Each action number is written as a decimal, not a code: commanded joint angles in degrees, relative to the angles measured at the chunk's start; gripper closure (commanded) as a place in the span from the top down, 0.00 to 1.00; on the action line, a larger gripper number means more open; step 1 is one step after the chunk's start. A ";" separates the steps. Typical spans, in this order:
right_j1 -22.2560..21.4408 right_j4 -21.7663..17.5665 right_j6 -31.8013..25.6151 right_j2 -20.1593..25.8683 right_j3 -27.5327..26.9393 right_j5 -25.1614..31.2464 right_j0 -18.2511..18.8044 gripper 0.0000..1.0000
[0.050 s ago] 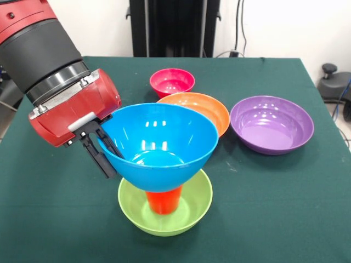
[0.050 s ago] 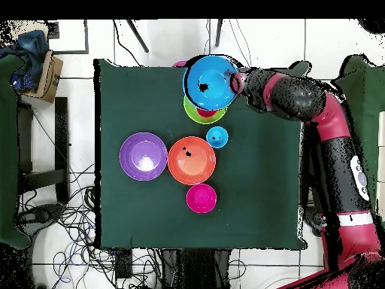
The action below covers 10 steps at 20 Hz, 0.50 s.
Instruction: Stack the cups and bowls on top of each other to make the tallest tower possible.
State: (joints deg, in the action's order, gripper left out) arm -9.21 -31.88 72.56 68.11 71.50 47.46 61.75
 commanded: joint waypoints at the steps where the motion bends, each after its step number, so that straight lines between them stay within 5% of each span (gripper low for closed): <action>1: -0.67 -1.91 -15.49 -2.19 2.01 1.24 -1.69 0.00; 10: -0.40 -1.07 -14.58 -1.30 2.73 0.60 -1.49 0.00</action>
State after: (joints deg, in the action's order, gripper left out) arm -9.21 -31.87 72.56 68.11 71.64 47.45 61.75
